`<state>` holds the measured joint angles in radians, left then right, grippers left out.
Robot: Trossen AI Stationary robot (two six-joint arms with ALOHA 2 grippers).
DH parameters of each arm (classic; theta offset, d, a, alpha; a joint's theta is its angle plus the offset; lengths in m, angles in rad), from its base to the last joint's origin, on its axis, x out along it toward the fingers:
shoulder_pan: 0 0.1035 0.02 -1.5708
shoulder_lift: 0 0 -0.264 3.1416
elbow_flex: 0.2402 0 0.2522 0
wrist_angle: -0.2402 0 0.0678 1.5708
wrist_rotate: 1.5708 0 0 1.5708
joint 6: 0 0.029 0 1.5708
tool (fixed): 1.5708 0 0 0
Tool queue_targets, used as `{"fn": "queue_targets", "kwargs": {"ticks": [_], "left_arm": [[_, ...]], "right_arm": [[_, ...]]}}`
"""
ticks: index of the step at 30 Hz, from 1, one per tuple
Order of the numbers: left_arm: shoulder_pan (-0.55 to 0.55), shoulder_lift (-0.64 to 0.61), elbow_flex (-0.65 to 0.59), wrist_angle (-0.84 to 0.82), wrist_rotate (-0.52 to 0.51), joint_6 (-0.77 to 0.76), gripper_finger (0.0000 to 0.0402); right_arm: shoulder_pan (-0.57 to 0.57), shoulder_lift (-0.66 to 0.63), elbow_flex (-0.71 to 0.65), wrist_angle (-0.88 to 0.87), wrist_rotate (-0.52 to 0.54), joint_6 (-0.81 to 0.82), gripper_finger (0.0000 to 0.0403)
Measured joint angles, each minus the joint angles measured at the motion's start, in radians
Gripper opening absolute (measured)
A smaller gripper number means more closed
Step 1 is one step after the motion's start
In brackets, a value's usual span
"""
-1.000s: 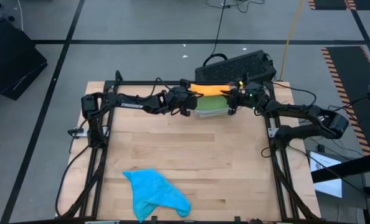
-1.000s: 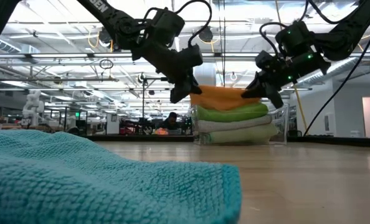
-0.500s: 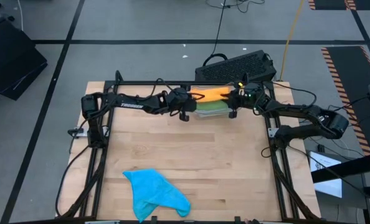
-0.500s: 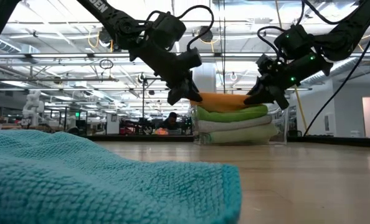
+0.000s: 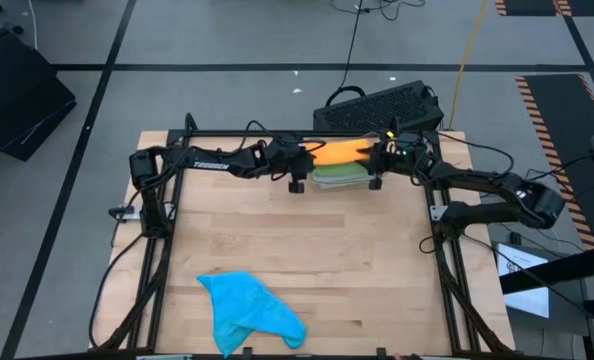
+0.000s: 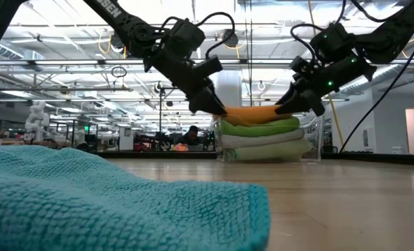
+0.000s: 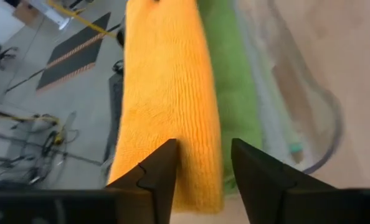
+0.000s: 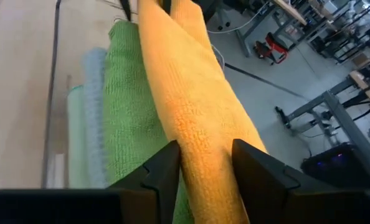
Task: Fold microfiber towels
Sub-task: Put the folded orange microfiber towel into the transparent bin
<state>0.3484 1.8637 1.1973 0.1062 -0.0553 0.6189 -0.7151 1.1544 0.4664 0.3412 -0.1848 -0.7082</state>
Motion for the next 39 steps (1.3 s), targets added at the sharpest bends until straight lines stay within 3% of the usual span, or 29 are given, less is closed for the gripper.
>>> {"fn": "queue_targets", "kwargs": {"ticks": [6,15,21,24,30,36,39], "left_arm": [[-0.001,-0.009,0.004,-0.006,0.047,-0.083,0.0180],[0.024,-0.148,0.006,-0.079,0.105,-0.186,0.0195],[0.036,-0.221,0.006,-0.131,0.041,-0.295,0.0179],[0.037,-0.243,0.005,-0.153,0.013,-0.340,0.0166],[0.028,-0.264,0.005,-0.163,-0.024,-0.475,0.0137],[-0.001,-0.290,-0.015,-0.311,-0.053,-0.640,0.0110],[-0.032,-0.316,-0.060,-0.315,-0.076,-0.669,0.0096]], "right_arm": [[0.000,-0.039,0.000,-0.070,-0.054,0.065,0.0141],[-0.010,-0.059,0.000,-0.111,-0.060,0.153,0.0142],[-0.010,-0.114,0.026,-0.123,-0.086,0.232,0.0143],[-0.003,-0.110,0.068,-0.098,-0.169,0.278,0.0142],[0.004,0.064,0.172,0.079,-0.298,0.405,0.0110],[0.004,0.284,0.306,0.096,-0.457,0.404,0.0039],[0.004,0.370,0.357,0.095,-0.474,0.406,0.0007]]}}
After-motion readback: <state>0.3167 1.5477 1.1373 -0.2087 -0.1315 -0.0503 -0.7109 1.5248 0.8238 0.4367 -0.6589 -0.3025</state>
